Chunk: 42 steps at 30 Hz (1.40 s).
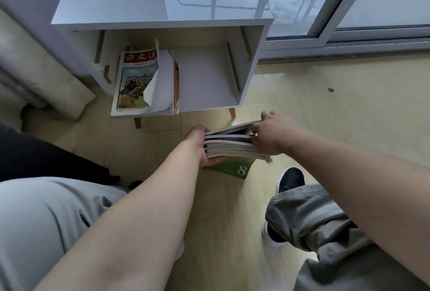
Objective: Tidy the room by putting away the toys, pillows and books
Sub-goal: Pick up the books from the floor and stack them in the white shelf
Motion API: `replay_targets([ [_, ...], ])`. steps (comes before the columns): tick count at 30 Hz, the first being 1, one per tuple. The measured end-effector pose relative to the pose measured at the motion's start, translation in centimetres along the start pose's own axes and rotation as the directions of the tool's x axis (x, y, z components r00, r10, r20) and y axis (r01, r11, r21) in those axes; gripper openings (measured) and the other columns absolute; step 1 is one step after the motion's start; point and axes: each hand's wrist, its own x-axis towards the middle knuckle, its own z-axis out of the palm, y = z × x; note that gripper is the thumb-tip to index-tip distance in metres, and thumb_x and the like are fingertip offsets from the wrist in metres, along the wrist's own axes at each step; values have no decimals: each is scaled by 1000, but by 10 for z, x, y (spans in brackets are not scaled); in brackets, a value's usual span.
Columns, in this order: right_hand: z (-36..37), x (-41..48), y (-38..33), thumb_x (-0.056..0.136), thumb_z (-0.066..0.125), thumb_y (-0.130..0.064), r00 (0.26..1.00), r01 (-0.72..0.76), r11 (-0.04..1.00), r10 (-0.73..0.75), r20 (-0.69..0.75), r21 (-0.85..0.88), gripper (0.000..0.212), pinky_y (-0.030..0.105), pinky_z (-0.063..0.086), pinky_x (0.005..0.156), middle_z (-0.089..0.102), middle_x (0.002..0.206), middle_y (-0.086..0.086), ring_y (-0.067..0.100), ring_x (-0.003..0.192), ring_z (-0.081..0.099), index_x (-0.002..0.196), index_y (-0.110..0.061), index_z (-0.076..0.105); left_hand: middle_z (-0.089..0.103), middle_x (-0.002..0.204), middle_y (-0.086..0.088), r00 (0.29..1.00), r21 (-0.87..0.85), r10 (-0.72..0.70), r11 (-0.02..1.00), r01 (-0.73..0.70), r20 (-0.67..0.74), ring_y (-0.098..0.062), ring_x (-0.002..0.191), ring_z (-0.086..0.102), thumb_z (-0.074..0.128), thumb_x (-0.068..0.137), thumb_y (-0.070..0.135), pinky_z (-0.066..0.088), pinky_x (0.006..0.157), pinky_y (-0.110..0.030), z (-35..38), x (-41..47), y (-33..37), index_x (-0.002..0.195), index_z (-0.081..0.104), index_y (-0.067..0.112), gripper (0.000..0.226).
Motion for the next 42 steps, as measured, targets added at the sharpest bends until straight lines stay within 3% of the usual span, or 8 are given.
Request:
replay_targets([
  [6, 11, -1, 11, 97, 36, -59, 970, -185, 966, 150, 190, 180, 53, 36, 52, 74, 50, 109, 6, 25, 97, 57, 125, -24, 64, 69, 112, -22, 1000, 7, 0, 1000, 0, -3, -42, 98, 69, 50, 98, 28, 61, 77, -57, 1, 3, 2, 121, 61, 11, 30],
  [9, 14, 0, 7, 98, 45, -51, 980, -194, 961, 180, 86, 197, 40, 34, 48, 71, 50, 115, 7, 23, 96, 56, 130, -32, 61, 68, 113, -22, 1000, 7, -9, 1000, 9, -5, -43, 99, 68, 51, 97, 27, 60, 80, -58, 1, 2, 2, 120, 61, 11, 30],
  [12, 13, 1, -1, 95, 55, -43, 977, -194, 974, 203, -68, 113, 36, 42, 42, 86, 46, 124, 11, 29, 113, 49, 130, -37, 61, 68, 113, -23, 1000, -1, -27, 1000, 27, 5, -43, 100, 68, 53, 96, 26, 60, 82, -58, 0, 0, 4, 118, 60, 10, 27],
  [17, 13, 1, -13, 93, 63, -35, 980, 10, 999, -2, -201, 38, 34, 52, 34, 111, 31, 156, 15, 36, 142, 31, 127, -32, 65, 68, 111, -23, 999, 7, -45, 999, 45, 12, -43, 99, 68, 54, 97, 25, 60, 84, -57, -1, -2, 8, 114, 60, 9, 24],
  [24, 14, 4, -13, 101, 51, -27, 991, 106, 994, -103, -83, 33, 38, 59, 16, 122, 47, 150, 2, 27, 135, 48, 138, -30, 58, 70, 113, -24, 997, -25, -56, 998, 57, 46, -45, 99, 69, 55, 96, 30, 58, 85, -60, -4, 0, 4, 120, 61, 10, 32],
  [29, 13, 7, -13, 100, 55, -19, 993, 94, 973, -76, -90, 212, 30, 40, 57, 94, 60, 135, 0, 26, 114, 62, 127, -22, 67, 71, 108, -32, 995, -195, -70, 977, 81, 64, -51, 101, 68, 34, 104, 39, 55, 87, -67, -16, 8, -3, 121, 62, 3, 48],
  [38, 19, 14, -7, 98, 54, -14, 987, 137, 951, -106, -122, 278, 24, 39, 59, 89, 61, 135, -2, 25, 110, 64, 111, -22, 73, 72, 113, -27, 982, -138, -106, 982, 128, 159, -47, 105, 69, 61, 98, 34, 55, 93, -60, -18, 9, -5, 122, 66, 4, 38],
  [42, 10, 12, -4, 100, 52, -19, 982, 184, 950, -166, -90, 253, 32, 41, 57, 90, 48, 151, 0, 28, 119, 60, 126, -28, 67, 71, 109, -30, 973, -135, -123, 979, 151, 195, -47, 104, 68, 65, 97, 26, 56, 93, -60, -18, 11, -3, 122, 62, 1, 36],
])
